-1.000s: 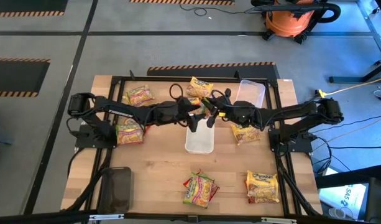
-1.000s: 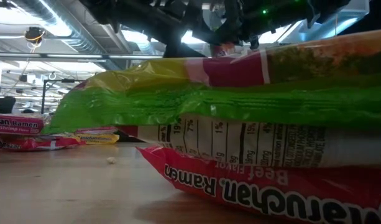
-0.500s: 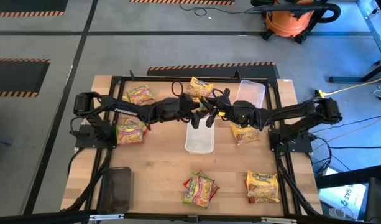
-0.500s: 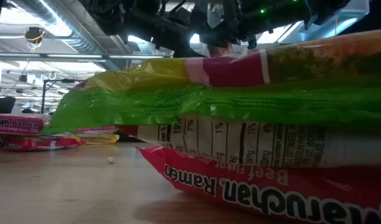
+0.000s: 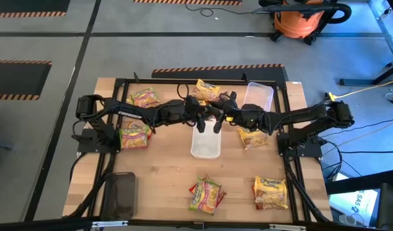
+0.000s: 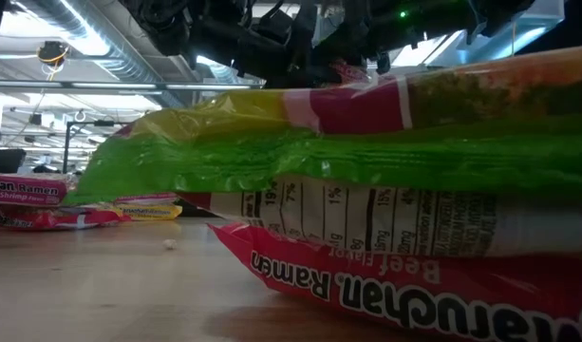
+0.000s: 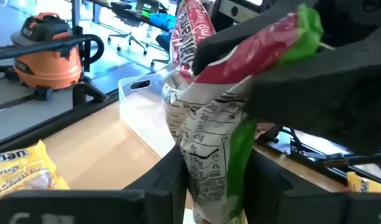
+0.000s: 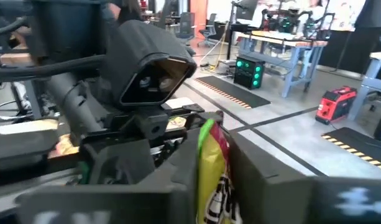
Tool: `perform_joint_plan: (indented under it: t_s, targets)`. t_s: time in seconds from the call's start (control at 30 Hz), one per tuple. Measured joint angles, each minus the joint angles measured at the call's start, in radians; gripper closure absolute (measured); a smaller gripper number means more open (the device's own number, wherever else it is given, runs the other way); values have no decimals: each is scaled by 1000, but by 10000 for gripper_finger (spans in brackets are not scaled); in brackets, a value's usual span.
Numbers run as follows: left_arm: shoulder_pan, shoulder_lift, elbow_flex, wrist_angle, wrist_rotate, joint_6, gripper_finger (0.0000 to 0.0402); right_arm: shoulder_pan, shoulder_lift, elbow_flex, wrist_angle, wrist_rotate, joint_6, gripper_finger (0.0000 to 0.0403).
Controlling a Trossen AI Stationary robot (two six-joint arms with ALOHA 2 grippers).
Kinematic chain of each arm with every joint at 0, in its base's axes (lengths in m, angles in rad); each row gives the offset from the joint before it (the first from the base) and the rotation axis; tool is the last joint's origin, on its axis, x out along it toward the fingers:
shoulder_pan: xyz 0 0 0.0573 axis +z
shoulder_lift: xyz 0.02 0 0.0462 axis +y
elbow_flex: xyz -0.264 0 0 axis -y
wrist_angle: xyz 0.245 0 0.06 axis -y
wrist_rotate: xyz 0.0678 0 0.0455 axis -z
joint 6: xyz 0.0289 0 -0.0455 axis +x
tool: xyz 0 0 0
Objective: Sort Maruchan noodles
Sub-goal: Put the green noodle pack into the white bin
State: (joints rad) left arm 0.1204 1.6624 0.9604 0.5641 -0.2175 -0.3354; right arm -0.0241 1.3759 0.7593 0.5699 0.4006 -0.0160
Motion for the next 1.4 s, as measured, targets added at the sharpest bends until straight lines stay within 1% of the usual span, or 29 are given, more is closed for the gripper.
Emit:
perform_joint_plan:
  t_s: [0.07, 0.17, 0.27, 0.33, 0.43, 0.47, 0.53, 0.6, 0.7, 0.83, 0.97, 1.03, 1.07, 1.17, 1.4]
  targets:
    - [-1, -5, 0, -1, 4, 7, 296, 11, -36, 0, -50, -1, -32, 290]
    - [-1, -27, 0, -52, 13, 11, 296, 34, -133, 0, -171, -1, -65, 241]
    - [0, -67, 0, -120, 54, 20, 296, 53, -255, 0, -376, -21, -65, 199]
    - [-6, -88, 0, -153, 101, 36, 296, 64, -336, 0, -531, -80, -51, 179]
    - [-21, -124, 0, -204, 189, 85, 296, 65, -418, 0, -717, -219, -18, 157]
    - [-30, -131, 0, -209, 204, 104, 296, 65, -439, -1, -777, -263, -2, 153]
    - [-48, -136, 1, -232, 238, 147, 296, 65, -462, -1, -831, -310, 25, 147]
    - [-63, -134, 1, -246, 270, 174, 296, 65, -471, -1, -876, -327, 41, 146]
    - [-89, -131, 1, -251, 284, 192, 296, 64, -469, -2, -847, -372, 43, 147]
    - [-116, -124, 0, -300, 274, 212, 296, 64, -455, -2, -741, -426, 38, 149]
    - [-138, -125, 0, -314, 246, 215, 296, 64, -428, 0, -647, -428, 26, 150]
    - [-142, -125, 0, -311, 246, 216, 296, 64, -387, 5, -599, -426, 19, 150]
    - [-143, -125, 0, -310, 247, 216, 296, 64, -361, 19, -603, -428, 18, 150]
    - [-142, -125, 0, -312, 240, 216, 296, 64, -260, 102, -665, -438, 17, 150]
    - [-142, -125, 0, -313, 231, 216, 296, 63, -39, 363, -990, -446, -44, 150]
